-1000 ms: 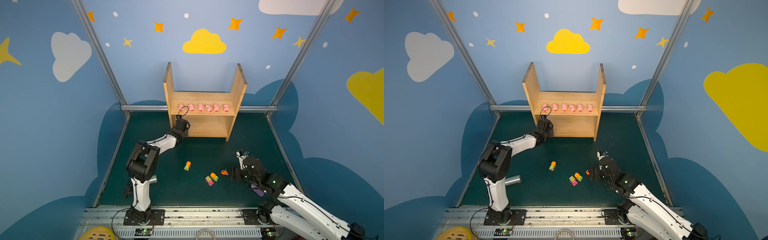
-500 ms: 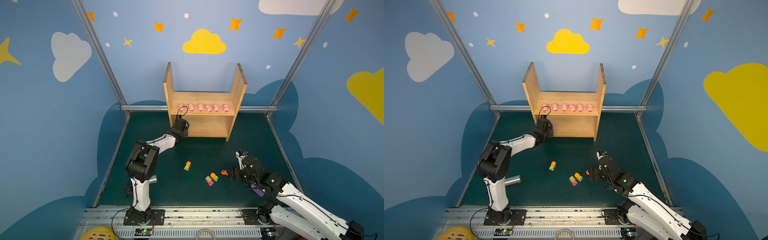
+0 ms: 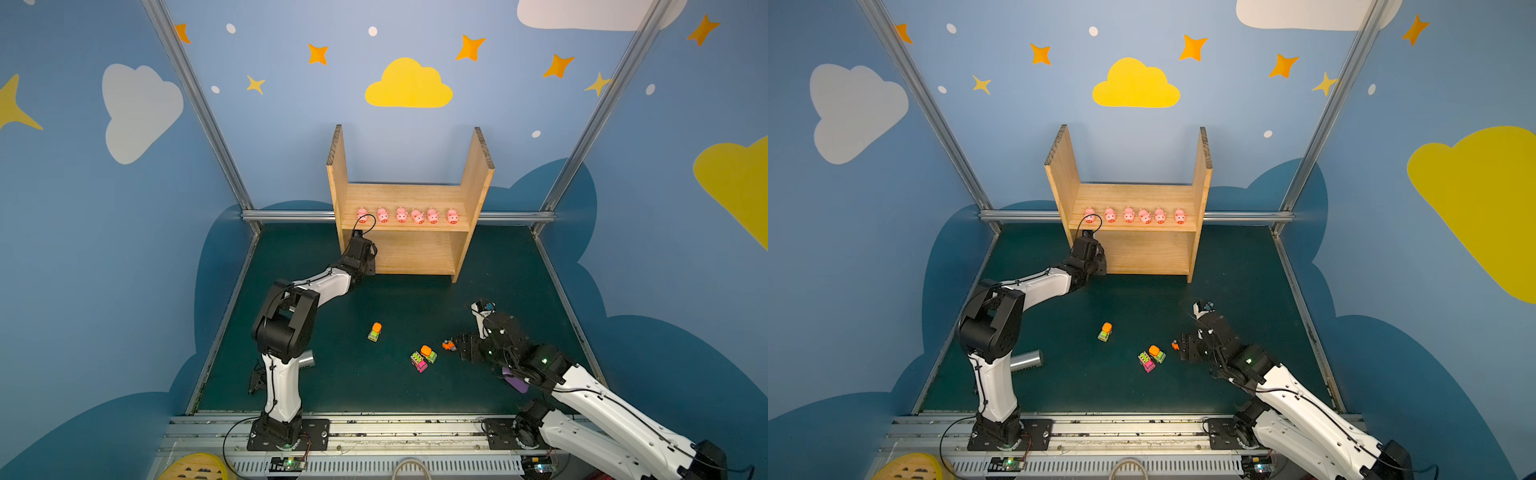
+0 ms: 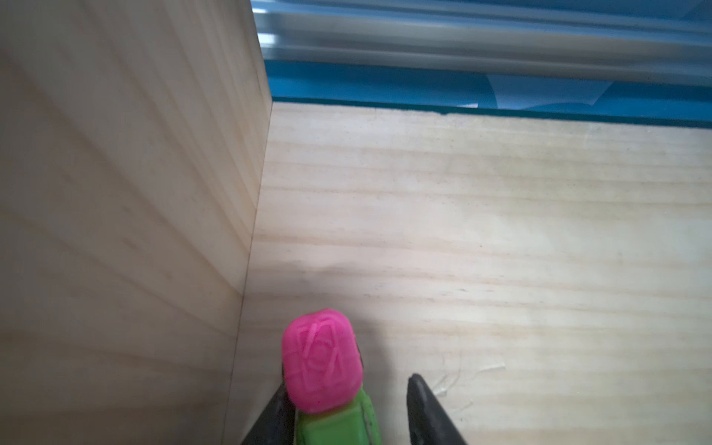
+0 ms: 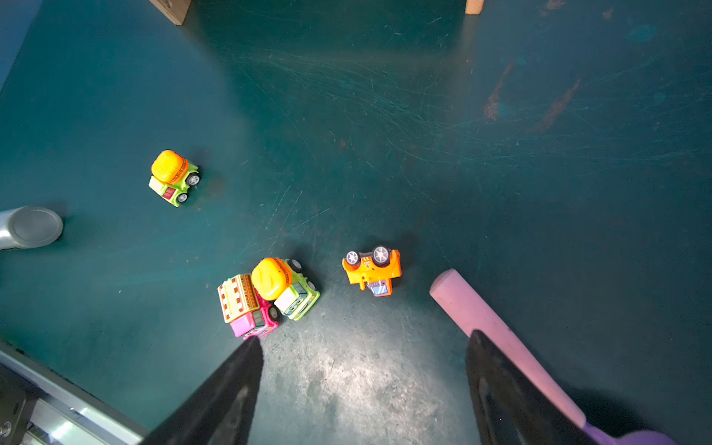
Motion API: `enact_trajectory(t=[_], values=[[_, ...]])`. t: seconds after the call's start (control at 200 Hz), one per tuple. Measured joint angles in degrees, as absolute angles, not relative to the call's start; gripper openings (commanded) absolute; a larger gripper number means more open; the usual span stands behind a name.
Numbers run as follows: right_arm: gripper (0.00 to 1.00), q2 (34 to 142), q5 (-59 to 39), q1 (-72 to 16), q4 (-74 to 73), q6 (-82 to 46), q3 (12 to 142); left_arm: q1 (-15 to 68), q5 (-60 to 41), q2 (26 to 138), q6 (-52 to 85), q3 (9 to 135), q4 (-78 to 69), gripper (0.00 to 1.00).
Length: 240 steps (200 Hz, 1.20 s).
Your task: Place and organize the plastic toys onto the shelf
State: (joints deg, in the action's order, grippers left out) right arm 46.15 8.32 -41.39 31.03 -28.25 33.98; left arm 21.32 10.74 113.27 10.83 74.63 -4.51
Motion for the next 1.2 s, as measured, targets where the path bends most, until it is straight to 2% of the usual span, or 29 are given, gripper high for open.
enact_trajectory(t=[0.225,0.531,0.821,1.202], values=[[0.81,46.7,8.3,-41.3,31.0,-28.3,34.0,20.6,9.5,113.7,10.1,75.9,-3.4,0.35],[0.81,46.7,8.3,-41.2,30.9,-28.2,34.0,20.4,8.8,114.2,9.8,76.6,-2.7,0.36],[0.81,46.7,8.2,-40.9,30.8,-28.1,34.0,20.0,6.2,113.9,8.5,75.8,-3.7,0.42],[0.81,46.7,7.9,-40.7,30.7,-28.1,34.3,19.2,2.1,113.9,6.6,75.8,-3.5,0.42]])
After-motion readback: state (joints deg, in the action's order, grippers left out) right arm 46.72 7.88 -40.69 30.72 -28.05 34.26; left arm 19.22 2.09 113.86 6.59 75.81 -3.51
